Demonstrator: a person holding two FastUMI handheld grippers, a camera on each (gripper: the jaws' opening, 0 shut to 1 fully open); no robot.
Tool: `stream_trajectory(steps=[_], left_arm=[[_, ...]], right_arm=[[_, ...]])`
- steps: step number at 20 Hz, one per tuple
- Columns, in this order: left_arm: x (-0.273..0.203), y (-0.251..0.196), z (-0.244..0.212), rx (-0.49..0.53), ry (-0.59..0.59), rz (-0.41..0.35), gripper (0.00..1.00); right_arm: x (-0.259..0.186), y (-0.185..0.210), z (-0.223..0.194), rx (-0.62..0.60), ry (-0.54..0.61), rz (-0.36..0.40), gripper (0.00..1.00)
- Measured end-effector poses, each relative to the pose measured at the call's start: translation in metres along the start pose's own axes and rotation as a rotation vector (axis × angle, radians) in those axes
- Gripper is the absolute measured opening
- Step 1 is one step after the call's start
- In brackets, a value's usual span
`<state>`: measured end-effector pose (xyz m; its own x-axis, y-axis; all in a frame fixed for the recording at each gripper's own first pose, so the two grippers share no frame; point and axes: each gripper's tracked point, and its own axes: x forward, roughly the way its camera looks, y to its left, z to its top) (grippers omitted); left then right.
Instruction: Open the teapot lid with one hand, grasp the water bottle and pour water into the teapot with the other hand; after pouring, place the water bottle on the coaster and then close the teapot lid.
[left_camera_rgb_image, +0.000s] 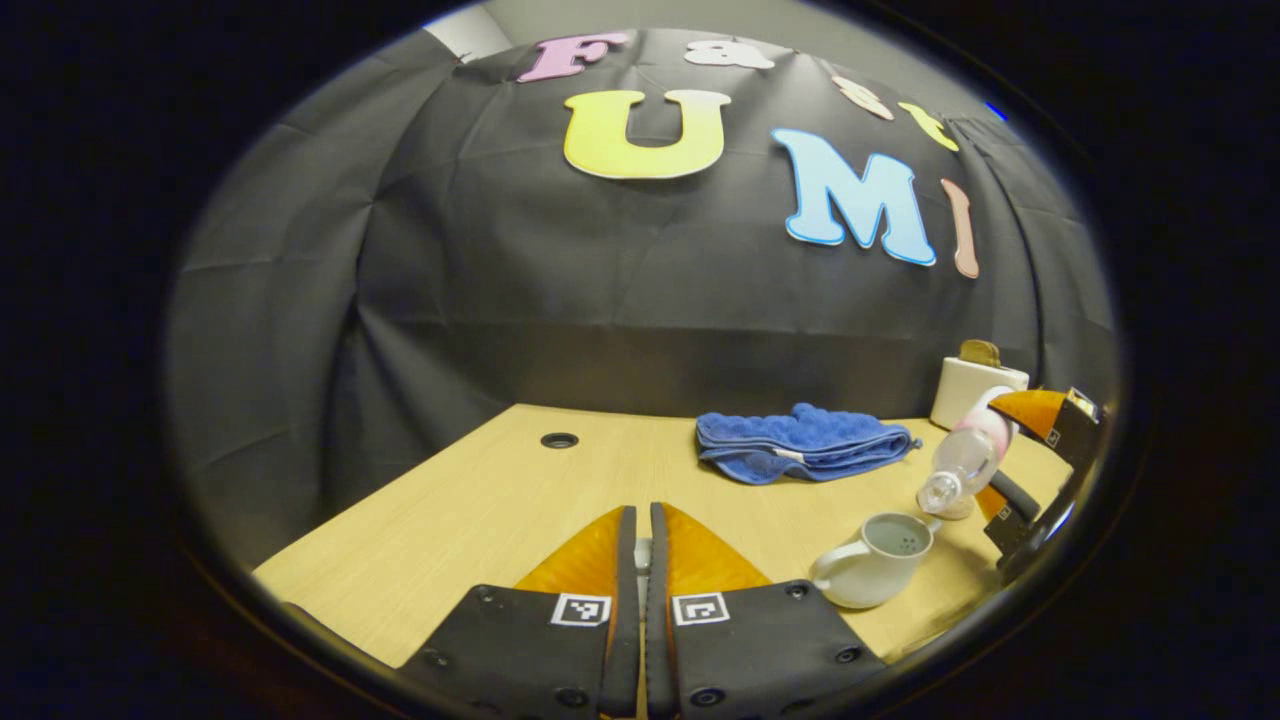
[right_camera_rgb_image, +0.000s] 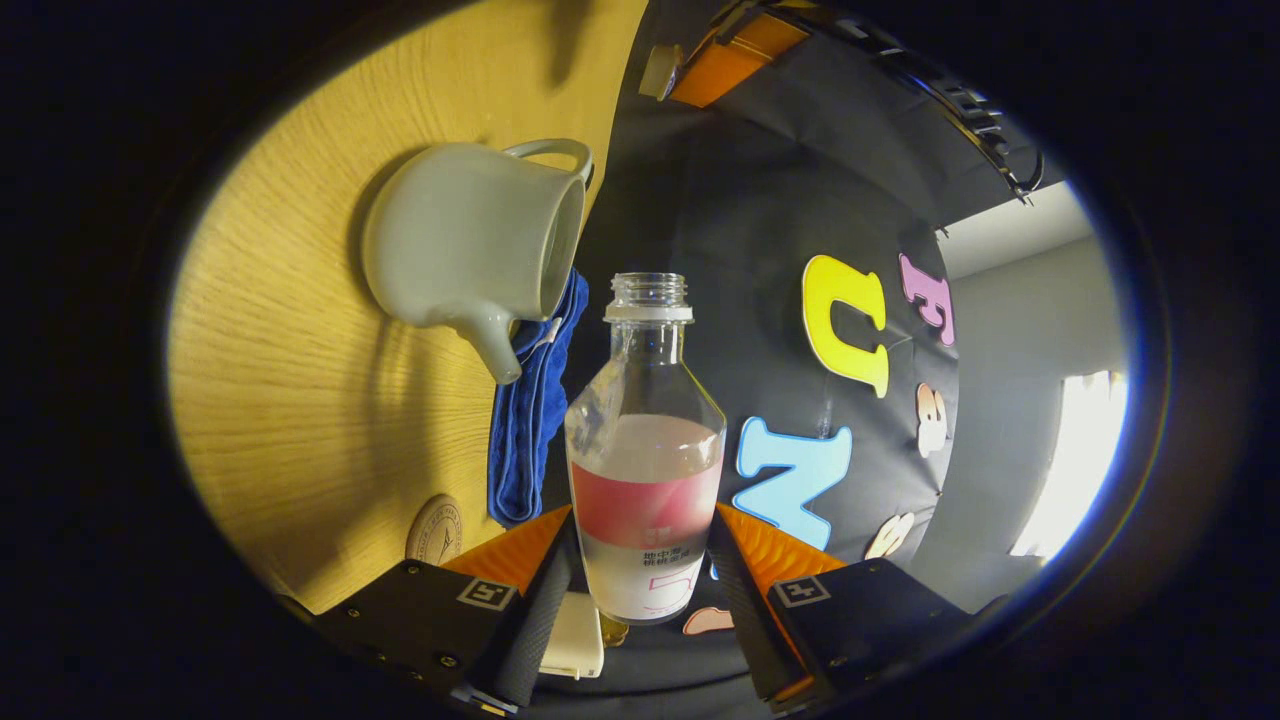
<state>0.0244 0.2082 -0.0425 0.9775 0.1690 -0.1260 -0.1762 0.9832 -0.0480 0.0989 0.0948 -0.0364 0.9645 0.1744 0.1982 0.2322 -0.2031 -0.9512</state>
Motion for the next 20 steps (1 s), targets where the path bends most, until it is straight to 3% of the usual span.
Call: stream_trajectory(steps=[20], left_arm=[[0.0,-0.002,-0.002,0.012,0.019,-0.012,0.1]], right_arm=[[0.012,-0.016,0.0,-0.066,-0.01,-0.078,0.78]])
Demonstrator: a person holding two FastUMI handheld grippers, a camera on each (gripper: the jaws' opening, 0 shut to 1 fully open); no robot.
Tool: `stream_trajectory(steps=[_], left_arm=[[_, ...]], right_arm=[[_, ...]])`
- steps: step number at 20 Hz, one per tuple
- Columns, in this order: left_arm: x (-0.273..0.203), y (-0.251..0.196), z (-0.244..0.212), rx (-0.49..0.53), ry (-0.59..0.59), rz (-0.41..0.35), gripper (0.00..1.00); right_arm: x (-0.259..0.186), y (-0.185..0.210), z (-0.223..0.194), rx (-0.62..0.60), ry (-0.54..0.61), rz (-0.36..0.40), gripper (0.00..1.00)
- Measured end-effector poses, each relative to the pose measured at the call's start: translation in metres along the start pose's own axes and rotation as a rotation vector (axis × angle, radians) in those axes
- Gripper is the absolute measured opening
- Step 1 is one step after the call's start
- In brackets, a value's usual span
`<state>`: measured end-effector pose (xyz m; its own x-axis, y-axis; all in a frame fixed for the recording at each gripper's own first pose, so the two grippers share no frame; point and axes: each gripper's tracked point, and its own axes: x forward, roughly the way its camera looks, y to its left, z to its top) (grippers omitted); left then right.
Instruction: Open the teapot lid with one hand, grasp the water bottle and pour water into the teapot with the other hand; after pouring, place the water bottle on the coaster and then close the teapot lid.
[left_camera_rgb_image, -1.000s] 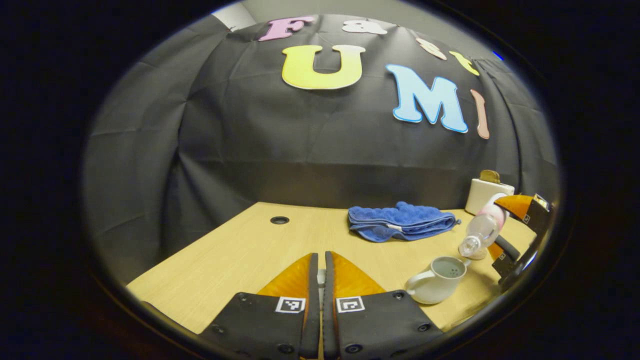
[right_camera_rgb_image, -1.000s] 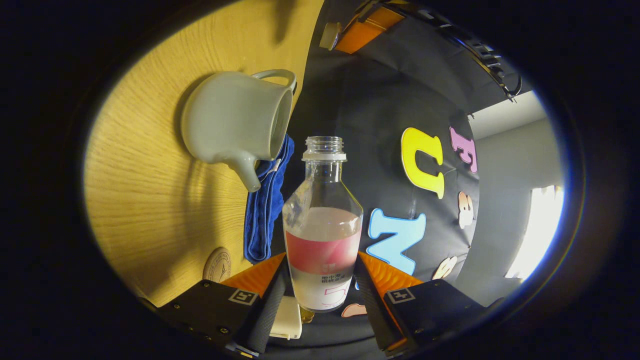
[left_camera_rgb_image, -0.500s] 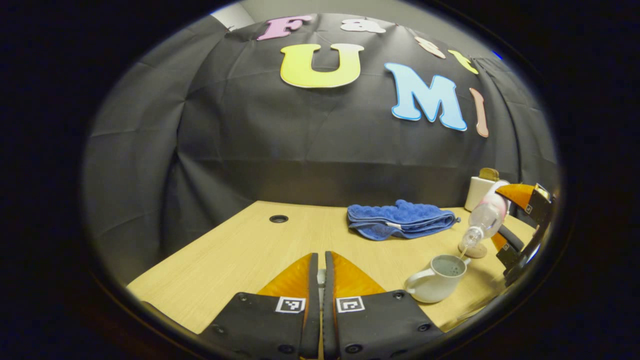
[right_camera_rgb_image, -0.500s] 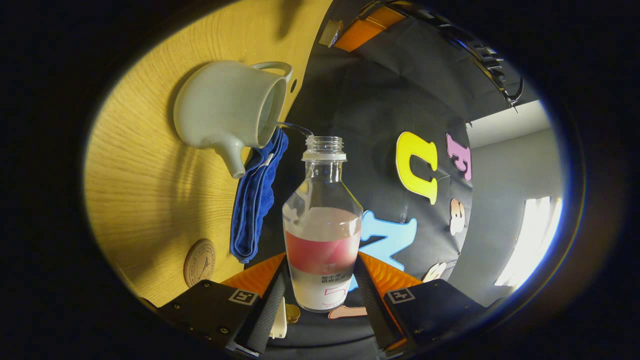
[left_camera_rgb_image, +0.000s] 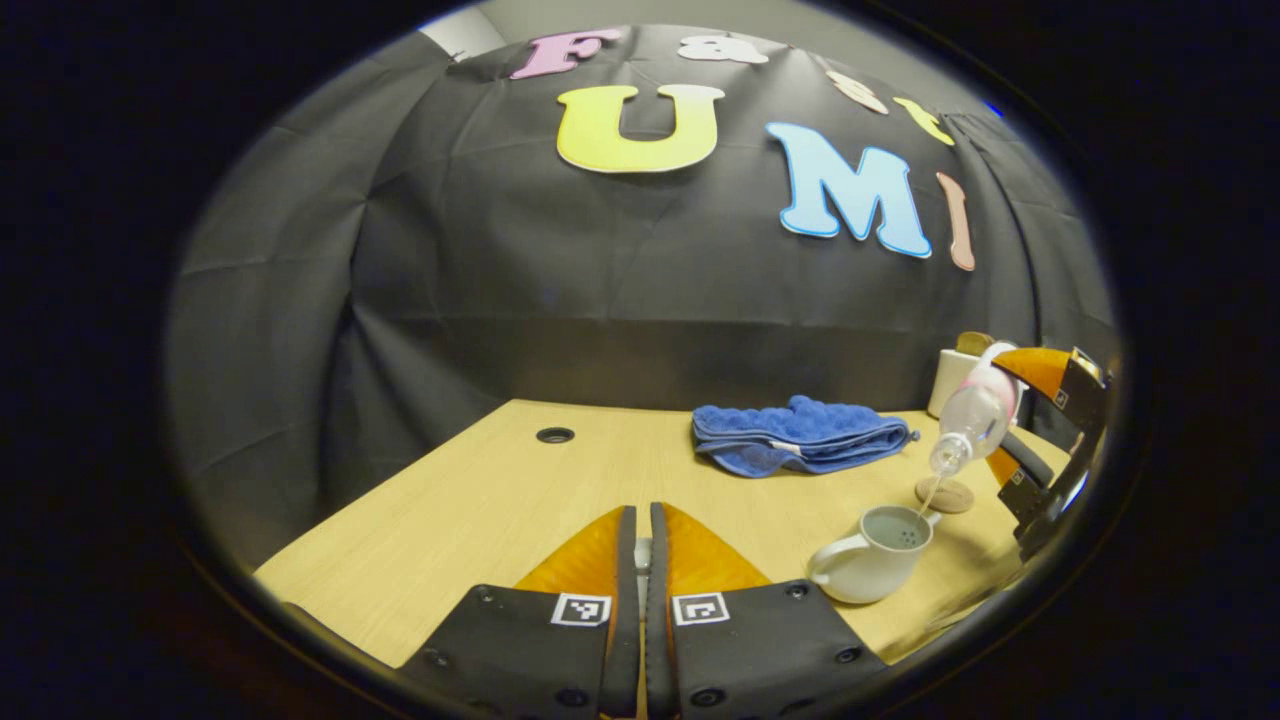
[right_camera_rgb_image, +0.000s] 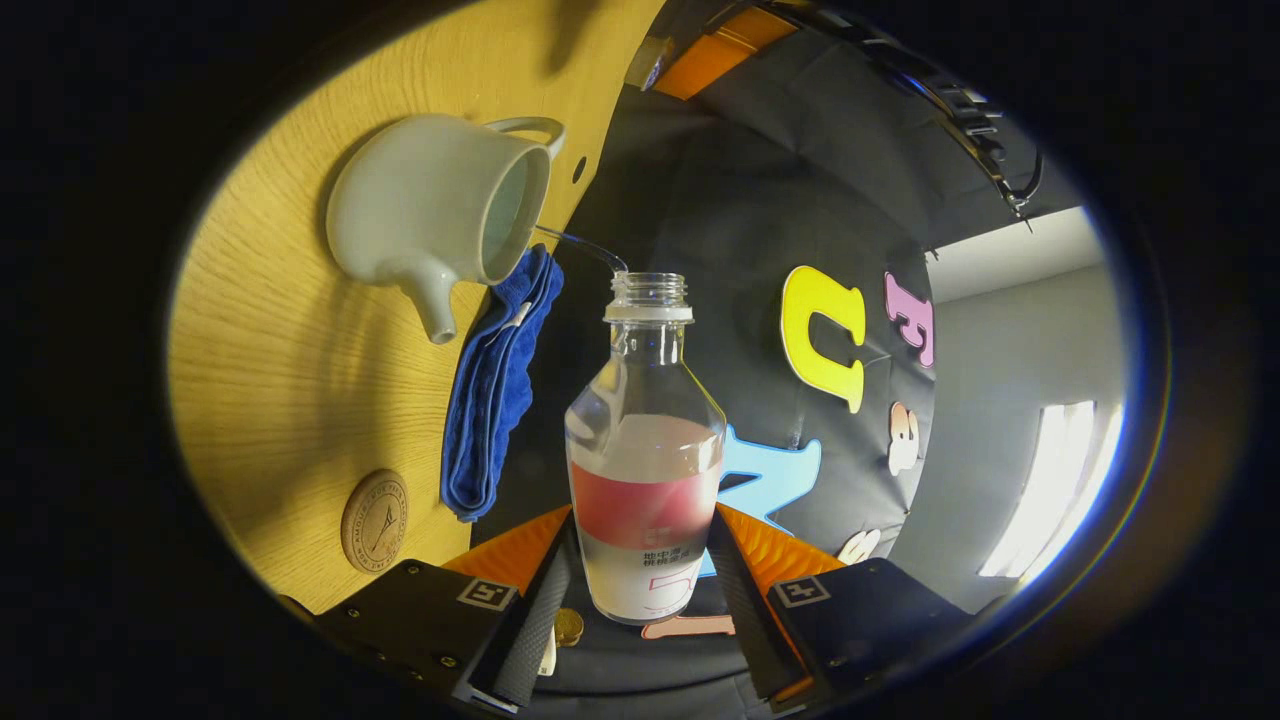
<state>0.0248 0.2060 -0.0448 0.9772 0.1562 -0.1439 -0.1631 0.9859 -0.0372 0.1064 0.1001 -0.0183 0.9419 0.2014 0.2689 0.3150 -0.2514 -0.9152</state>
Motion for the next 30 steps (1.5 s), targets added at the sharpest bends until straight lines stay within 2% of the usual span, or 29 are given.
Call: stream_trajectory(steps=[30], left_arm=[[0.002,-0.006,-0.008,0.011,0.027,-0.019,0.09]], right_arm=[[0.005,-0.016,0.003,-0.106,-0.015,-0.053,0.77]])
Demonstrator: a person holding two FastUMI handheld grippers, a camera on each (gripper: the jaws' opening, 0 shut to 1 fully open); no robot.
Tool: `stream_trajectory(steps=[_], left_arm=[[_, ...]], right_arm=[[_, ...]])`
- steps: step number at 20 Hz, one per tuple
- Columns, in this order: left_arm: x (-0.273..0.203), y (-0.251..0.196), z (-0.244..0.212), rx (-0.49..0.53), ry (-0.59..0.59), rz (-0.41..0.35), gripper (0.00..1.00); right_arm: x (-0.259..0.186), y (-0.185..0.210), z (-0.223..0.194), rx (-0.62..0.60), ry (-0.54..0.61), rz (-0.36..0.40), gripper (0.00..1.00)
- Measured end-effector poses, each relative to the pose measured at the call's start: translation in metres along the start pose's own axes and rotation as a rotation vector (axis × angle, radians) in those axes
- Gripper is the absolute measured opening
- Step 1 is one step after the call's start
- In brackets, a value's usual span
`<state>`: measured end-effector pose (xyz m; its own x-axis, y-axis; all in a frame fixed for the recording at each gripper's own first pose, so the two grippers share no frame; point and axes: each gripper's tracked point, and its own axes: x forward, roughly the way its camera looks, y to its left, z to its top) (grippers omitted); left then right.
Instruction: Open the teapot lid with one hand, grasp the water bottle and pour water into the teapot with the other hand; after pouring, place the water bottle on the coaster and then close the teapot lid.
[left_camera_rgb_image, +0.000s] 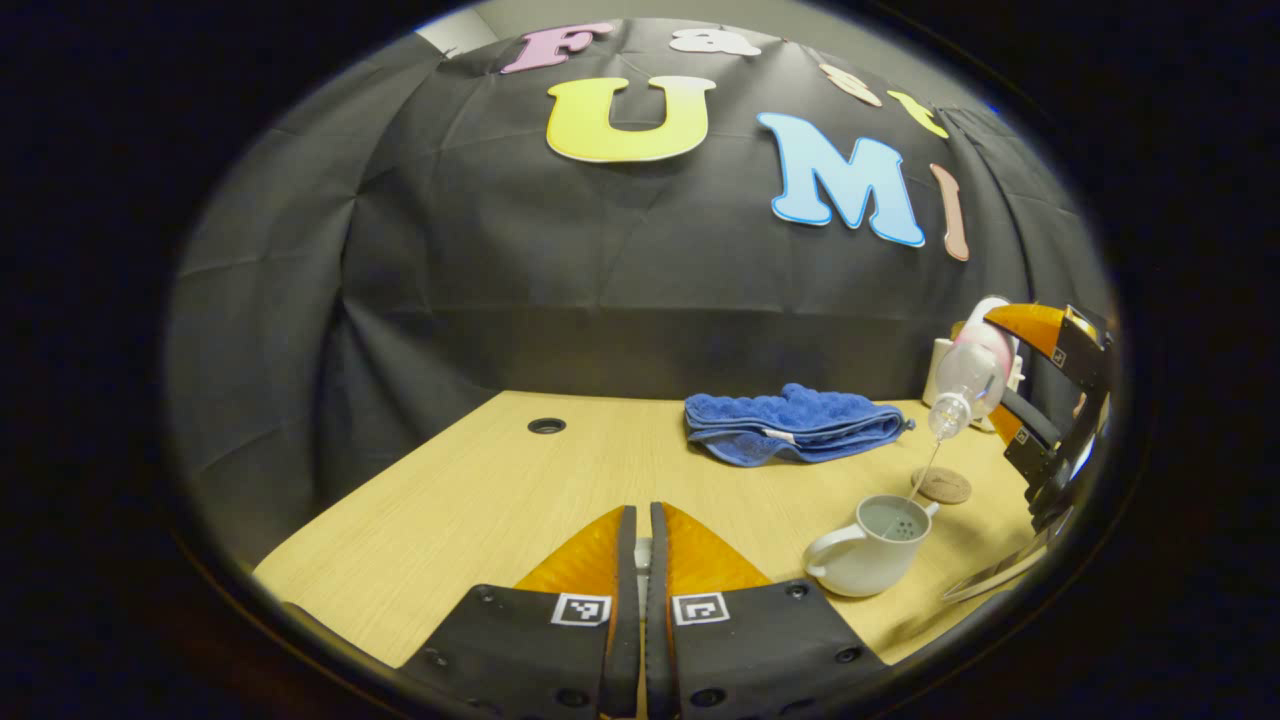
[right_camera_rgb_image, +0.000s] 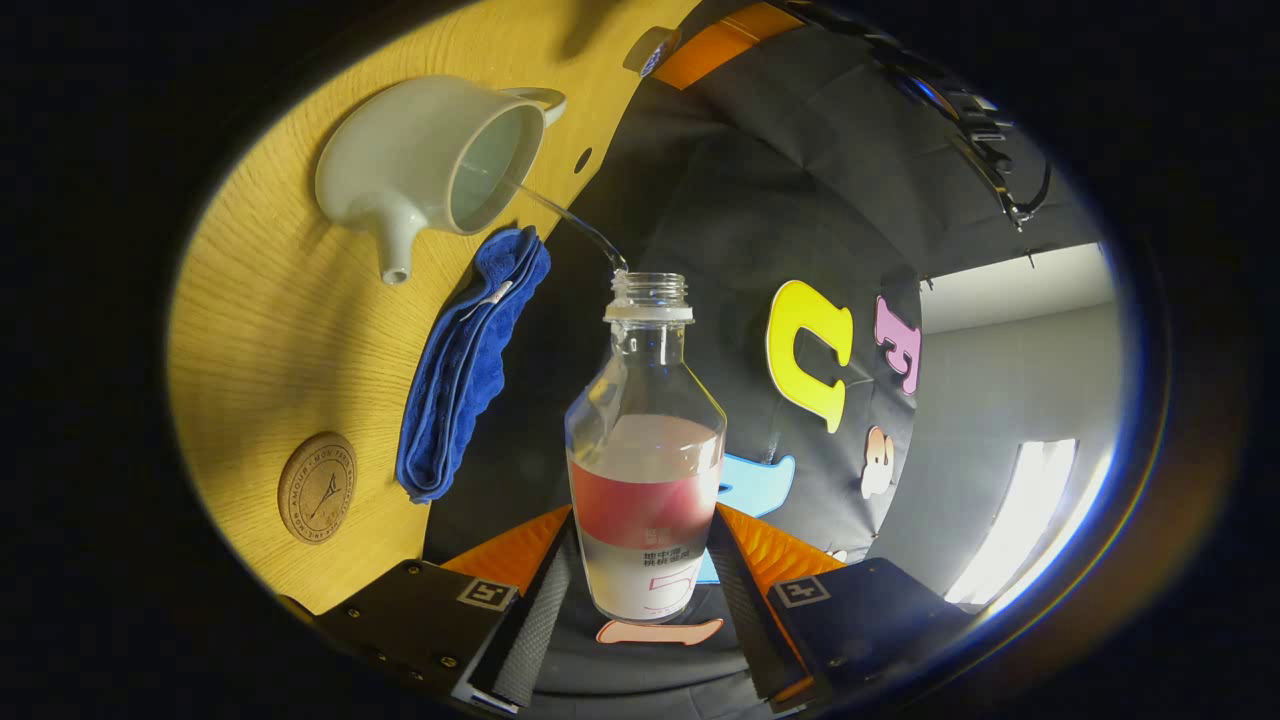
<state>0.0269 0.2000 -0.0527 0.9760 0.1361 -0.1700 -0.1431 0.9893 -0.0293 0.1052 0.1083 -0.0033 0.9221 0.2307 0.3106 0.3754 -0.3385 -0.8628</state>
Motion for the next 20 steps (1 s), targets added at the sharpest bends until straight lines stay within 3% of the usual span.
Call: stream_trajectory(steps=[20], left_arm=[[-0.001,-0.004,-0.001,0.0,0.005,-0.015,0.1]], right_arm=[[-0.002,-0.001,0.014,-0.117,-0.043,-0.011,0.78]])
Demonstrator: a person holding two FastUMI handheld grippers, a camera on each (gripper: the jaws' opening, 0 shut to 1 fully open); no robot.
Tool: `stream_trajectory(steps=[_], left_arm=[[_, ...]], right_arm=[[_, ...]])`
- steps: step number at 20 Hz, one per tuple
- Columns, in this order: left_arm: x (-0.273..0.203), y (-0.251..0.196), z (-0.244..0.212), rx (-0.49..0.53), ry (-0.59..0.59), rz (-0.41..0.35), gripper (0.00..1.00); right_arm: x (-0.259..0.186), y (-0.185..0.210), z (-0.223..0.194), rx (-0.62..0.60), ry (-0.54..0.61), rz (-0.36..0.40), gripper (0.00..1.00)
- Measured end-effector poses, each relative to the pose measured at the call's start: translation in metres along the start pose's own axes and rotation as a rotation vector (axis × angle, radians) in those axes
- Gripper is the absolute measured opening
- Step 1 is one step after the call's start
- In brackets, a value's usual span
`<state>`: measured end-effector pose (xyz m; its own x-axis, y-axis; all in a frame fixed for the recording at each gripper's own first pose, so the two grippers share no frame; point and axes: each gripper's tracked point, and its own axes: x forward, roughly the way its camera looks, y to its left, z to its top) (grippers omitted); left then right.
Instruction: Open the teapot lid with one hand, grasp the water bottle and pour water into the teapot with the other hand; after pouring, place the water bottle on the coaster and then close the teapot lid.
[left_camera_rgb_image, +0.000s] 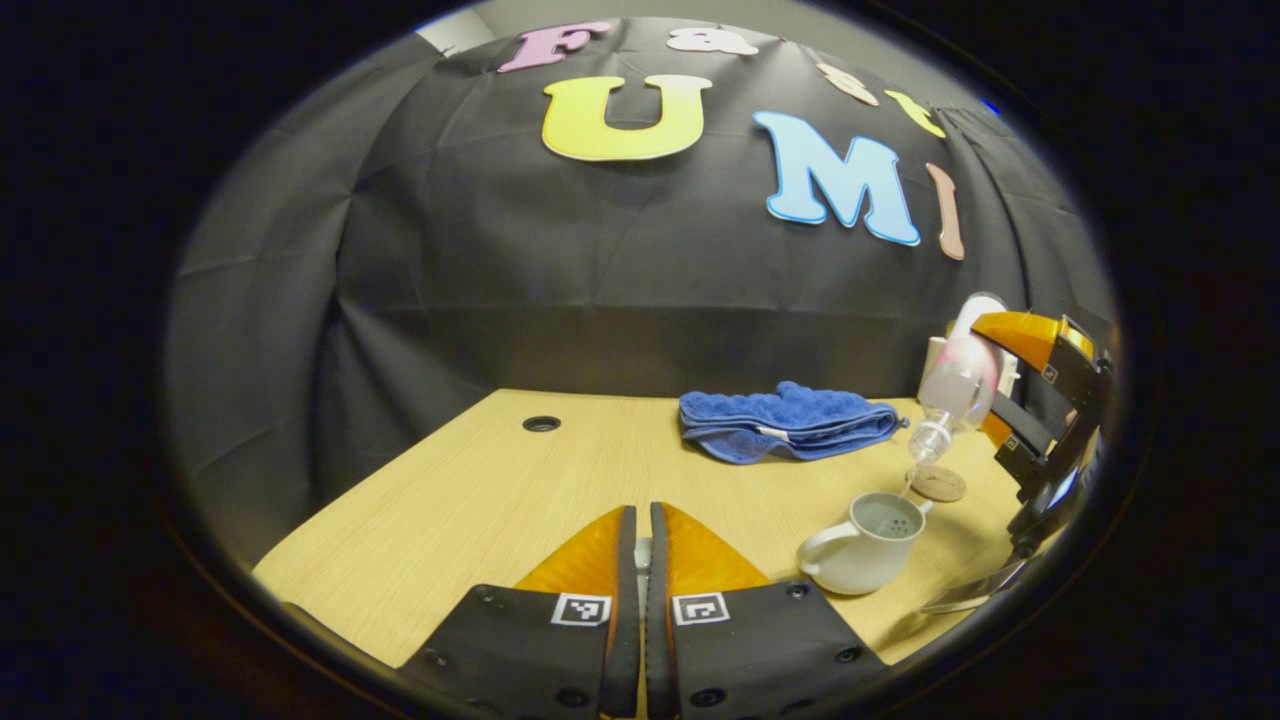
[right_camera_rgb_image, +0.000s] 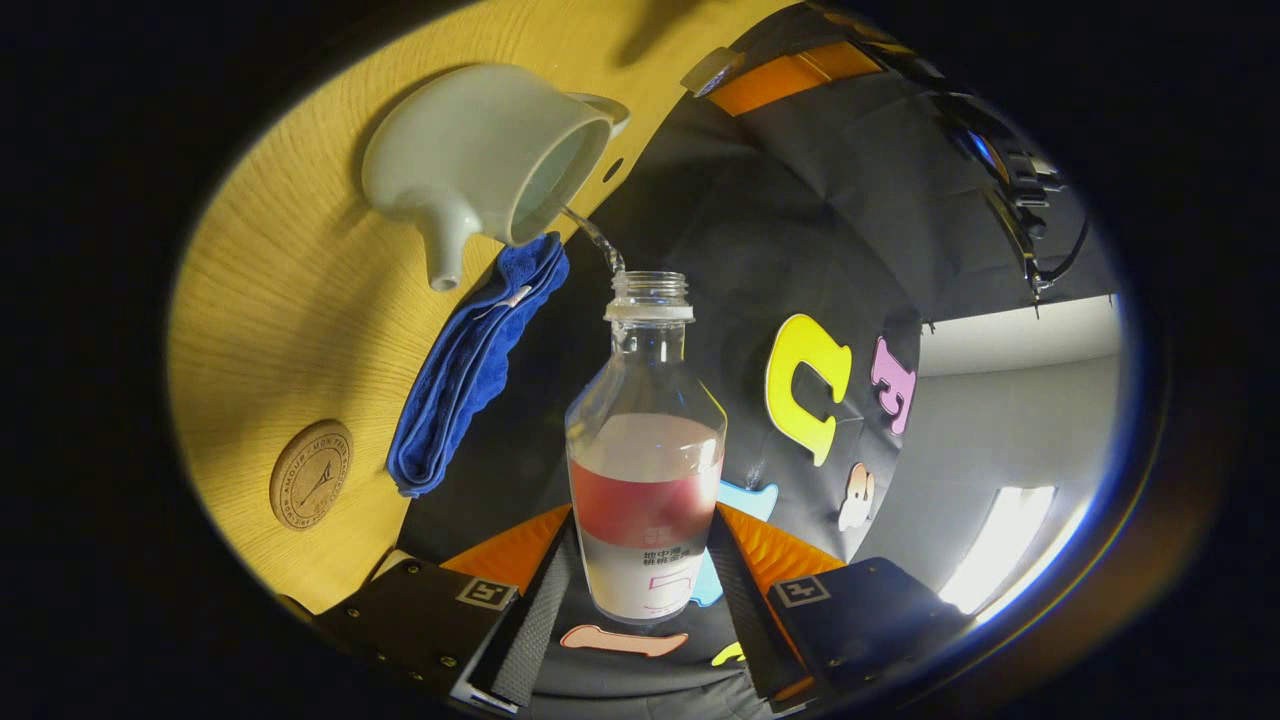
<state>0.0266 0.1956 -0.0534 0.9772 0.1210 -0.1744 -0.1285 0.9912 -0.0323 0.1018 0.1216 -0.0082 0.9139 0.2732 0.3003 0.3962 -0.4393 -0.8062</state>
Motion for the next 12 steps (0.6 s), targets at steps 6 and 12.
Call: stream_trajectory(steps=[6,12], left_arm=[[-0.001,-0.002,-0.001,-0.002,0.002,-0.006,0.08],[0.0,-0.003,-0.002,-0.004,0.003,-0.011,0.08]], right_arm=[[-0.006,0.002,0.008,-0.04,-0.025,-0.02,0.78],[-0.011,0.002,0.014,-0.067,-0.05,-0.021,0.78]])
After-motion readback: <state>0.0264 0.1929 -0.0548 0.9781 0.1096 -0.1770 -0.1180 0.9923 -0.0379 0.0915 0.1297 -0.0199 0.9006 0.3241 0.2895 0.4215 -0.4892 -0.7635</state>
